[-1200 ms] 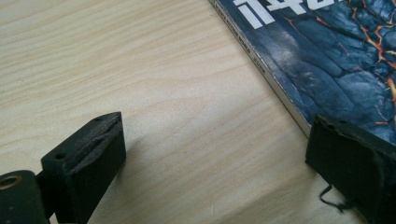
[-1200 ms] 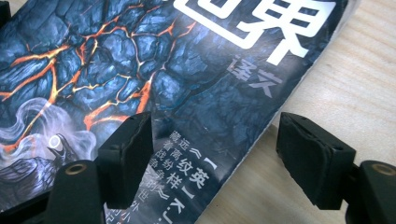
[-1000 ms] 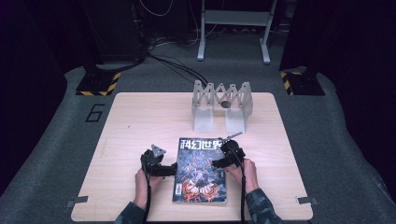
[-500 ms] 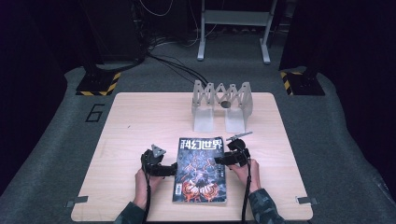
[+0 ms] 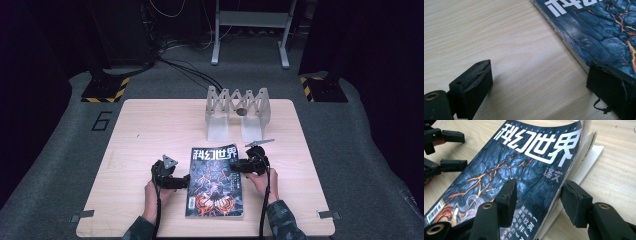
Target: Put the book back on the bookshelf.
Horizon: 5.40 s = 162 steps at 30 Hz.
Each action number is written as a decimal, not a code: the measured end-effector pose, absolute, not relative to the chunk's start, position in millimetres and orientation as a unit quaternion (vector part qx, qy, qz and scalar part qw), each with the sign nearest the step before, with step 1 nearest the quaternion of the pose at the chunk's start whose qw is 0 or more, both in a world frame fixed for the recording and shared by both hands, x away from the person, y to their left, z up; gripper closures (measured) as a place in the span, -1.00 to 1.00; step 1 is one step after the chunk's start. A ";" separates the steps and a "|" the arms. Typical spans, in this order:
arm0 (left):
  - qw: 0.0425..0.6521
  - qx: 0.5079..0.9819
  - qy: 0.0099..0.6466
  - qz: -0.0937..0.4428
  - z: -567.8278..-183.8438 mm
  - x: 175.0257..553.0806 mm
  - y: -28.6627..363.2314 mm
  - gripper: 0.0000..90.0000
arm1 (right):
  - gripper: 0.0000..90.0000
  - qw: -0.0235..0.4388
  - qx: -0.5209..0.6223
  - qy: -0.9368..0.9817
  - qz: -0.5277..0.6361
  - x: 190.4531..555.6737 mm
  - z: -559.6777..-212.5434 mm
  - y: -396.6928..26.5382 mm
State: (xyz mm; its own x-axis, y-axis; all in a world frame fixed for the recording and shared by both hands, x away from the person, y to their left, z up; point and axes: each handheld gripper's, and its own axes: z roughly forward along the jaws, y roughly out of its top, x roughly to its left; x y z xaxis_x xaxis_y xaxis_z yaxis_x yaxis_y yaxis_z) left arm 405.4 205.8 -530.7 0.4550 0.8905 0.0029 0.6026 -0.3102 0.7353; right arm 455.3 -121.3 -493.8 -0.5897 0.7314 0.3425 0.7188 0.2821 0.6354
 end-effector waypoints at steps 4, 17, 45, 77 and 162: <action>0.341 0.783 0.475 0.210 -530.6 405.2 205.7 -0.86 | 0.05 0.006 0.456 0.801 0.388 462.3 -493.5 -119.3; 0.342 0.784 0.473 0.210 -530.6 405.5 205.8 -0.86 | 0.15 -0.005 0.451 0.788 0.419 467.3 -488.0 -119.7; 0.343 0.787 0.470 0.208 -530.5 405.9 206.3 -0.86 | 0.66 0.016 0.443 0.810 0.385 510.8 -495.4 -90.9; 0.413 0.790 0.448 0.072 -518.8 426.8 196.0 -0.82 | 0.97 0.074 0.359 0.800 0.475 467.5 -451.4 -80.7; 0.399 0.822 0.404 0.020 -514.8 458.6 157.5 -0.18 | 0.42 0.070 0.466 0.804 0.364 458.5 -506.6 -116.1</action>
